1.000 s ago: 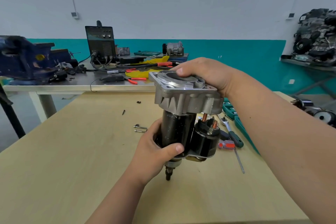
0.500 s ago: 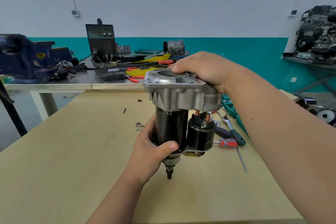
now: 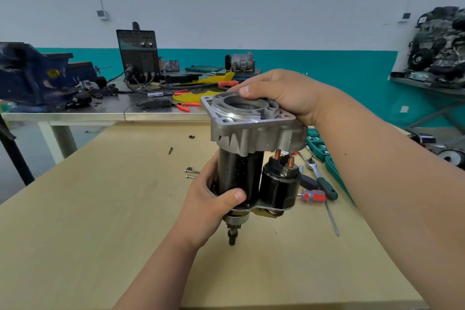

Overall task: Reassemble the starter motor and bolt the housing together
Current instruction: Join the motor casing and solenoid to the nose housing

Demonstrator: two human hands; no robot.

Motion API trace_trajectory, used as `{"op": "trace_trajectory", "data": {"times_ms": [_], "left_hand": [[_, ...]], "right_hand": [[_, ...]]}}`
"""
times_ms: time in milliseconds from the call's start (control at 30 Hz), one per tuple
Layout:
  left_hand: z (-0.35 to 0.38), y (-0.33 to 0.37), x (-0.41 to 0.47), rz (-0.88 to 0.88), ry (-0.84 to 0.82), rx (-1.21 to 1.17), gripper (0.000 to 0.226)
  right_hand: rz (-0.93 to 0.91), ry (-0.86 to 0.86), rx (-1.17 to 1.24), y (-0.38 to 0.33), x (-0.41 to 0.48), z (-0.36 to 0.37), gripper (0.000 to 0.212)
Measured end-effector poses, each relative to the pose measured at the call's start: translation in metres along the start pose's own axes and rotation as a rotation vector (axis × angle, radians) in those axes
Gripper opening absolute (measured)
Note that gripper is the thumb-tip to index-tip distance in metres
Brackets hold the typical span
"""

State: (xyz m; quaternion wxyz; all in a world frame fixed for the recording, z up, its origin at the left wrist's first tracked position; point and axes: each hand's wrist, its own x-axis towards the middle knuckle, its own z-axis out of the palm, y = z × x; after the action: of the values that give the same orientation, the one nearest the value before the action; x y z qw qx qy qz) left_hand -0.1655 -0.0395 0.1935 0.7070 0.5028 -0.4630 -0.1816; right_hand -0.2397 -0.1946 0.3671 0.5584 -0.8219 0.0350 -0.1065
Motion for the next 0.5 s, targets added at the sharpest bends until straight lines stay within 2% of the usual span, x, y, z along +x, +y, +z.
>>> {"op": "trace_trajectory", "data": {"times_ms": [167, 267, 400, 500], "left_hand": [[-0.0012, -0.0013, -0.0003, -0.007, 0.04, -0.02, 0.073], [-0.0027, -0.0019, -0.0011, 0.007, 0.061, -0.003, 0.066], [-0.0015, -0.0015, -0.0026, 0.012, 0.077, 0.005, 0.068], [-0.0008, -0.0014, -0.0043, 0.013, 0.076, 0.007, 0.069]], "right_hand": [[0.008, 0.176, -0.022, 0.0047, -0.0001, 0.001, 0.015], [0.022, 0.174, 0.033, 0.0044, -0.0017, 0.0047, 0.017], [0.038, 0.272, -0.088, 0.0011, 0.0028, 0.003, 0.021], [-0.006, 0.223, -0.064, 0.0059, 0.0019, 0.0012, 0.017]]}}
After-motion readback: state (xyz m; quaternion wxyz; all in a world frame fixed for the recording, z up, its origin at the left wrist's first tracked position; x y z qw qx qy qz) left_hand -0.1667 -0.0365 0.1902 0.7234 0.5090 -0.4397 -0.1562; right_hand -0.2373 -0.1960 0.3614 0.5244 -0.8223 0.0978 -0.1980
